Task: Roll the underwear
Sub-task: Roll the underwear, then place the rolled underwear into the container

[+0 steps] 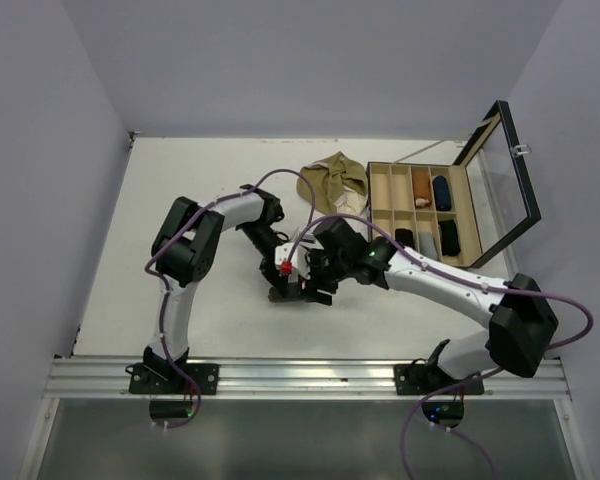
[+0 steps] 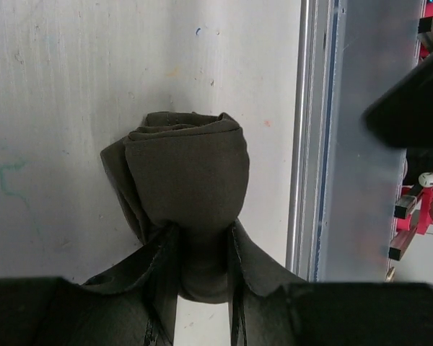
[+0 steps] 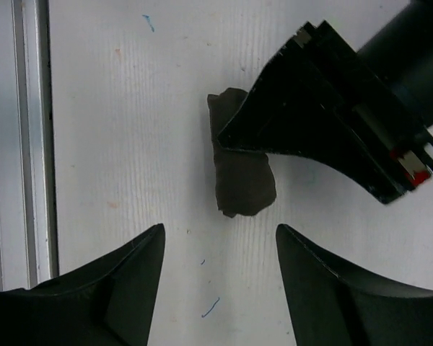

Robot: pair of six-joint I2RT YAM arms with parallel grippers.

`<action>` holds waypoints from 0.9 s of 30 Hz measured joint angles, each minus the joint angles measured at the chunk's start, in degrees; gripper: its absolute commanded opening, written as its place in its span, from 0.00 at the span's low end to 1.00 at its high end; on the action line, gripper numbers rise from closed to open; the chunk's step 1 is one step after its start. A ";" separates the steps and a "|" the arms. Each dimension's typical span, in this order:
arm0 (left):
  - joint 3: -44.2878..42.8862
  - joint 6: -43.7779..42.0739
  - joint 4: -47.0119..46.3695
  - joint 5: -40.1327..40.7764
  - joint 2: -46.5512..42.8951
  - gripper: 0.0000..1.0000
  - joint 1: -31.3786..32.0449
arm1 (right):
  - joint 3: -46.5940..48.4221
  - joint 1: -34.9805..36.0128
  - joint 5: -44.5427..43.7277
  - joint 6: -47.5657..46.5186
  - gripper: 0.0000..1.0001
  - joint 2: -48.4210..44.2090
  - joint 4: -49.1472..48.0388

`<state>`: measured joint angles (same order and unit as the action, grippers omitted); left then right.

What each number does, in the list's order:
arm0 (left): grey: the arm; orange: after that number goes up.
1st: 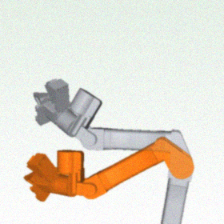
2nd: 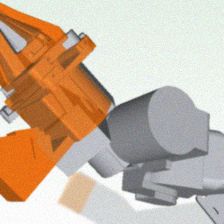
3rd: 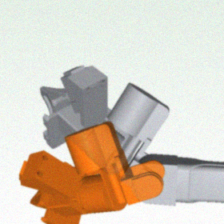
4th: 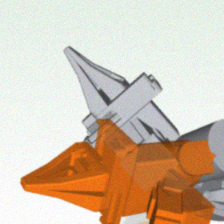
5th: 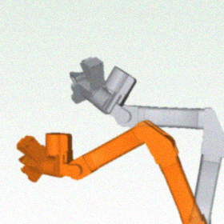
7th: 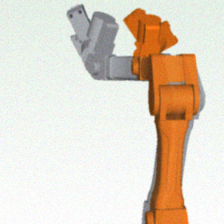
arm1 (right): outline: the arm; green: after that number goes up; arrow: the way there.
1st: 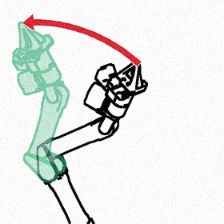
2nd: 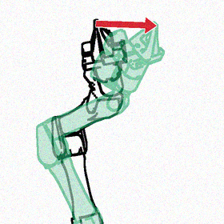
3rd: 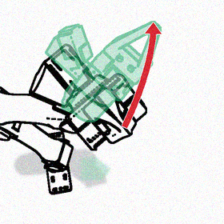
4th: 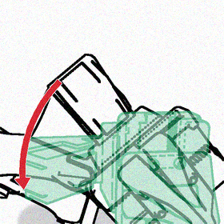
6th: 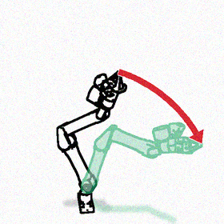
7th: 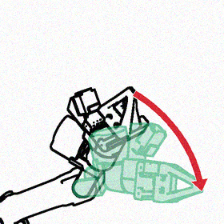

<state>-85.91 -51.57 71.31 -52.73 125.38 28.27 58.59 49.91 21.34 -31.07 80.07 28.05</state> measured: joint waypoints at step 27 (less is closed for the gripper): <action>-1.40 -0.09 9.42 -2.80 6.25 0.12 -1.92 | -0.70 6.29 -0.81 -6.95 0.66 18.93 -13.44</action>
<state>-87.31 -51.66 80.73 -55.53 131.63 26.35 57.89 56.21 20.53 -38.02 99.00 14.61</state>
